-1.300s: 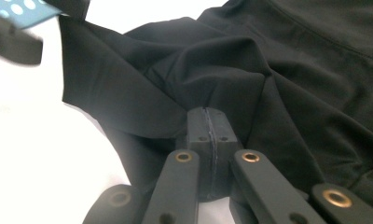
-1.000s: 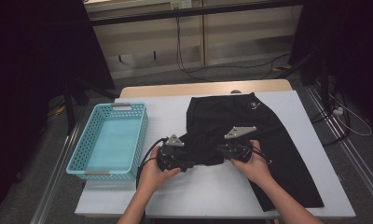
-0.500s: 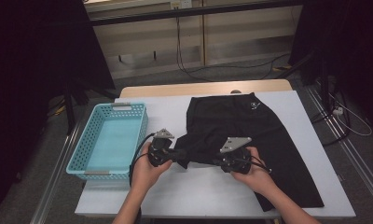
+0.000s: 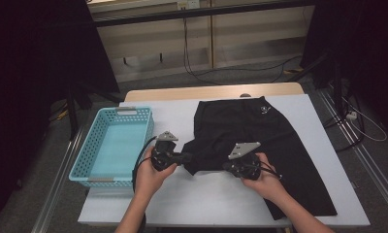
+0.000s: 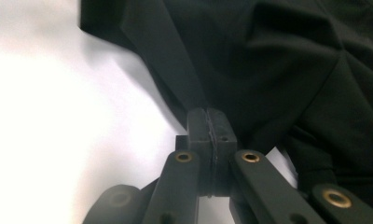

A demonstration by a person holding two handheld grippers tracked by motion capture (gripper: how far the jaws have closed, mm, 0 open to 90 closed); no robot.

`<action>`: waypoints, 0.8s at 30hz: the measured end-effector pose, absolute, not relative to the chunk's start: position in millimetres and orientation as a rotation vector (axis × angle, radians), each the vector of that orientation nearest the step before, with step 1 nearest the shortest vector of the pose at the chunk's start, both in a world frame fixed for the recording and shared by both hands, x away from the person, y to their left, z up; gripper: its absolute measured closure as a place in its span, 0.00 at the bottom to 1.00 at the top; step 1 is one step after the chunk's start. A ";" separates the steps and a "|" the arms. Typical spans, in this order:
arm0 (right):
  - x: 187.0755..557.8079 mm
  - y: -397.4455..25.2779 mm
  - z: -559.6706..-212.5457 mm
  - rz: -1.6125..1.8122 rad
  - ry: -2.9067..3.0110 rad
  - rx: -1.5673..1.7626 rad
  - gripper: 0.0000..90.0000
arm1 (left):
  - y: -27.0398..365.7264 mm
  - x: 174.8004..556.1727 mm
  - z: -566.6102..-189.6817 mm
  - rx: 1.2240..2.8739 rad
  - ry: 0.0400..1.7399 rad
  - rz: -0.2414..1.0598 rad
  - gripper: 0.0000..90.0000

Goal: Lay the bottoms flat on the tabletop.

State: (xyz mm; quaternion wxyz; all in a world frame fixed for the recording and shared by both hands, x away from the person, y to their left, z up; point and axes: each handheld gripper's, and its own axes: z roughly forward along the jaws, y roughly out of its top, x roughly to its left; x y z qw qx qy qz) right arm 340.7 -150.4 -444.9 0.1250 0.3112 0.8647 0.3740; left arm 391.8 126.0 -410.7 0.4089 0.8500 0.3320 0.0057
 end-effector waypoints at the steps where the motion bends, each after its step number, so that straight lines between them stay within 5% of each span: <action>1: 339.5 -152.6 -441.0 1.108 2.506 0.911 1.00 | 126.5 391.8 -410.3 2.137 0.837 0.016 0.99; 10: 328.1 -176.7 -412.4 1.306 2.490 0.914 1.00 | 134.6 388.8 -397.9 2.102 0.775 -0.068 0.99; 13: 323.3 -170.8 -420.6 1.256 2.546 0.860 0.99 | 130.7 388.8 -401.5 2.108 0.763 -0.009 0.77; 17: 321.7 -160.4 -431.1 1.177 2.540 0.831 0.80 | 128.2 389.8 -406.5 2.116 0.761 0.090 0.49; 24: 315.5 -135.3 -433.3 1.213 2.582 0.729 0.86 | 127.8 392.0 -410.9 2.134 0.782 0.108 0.37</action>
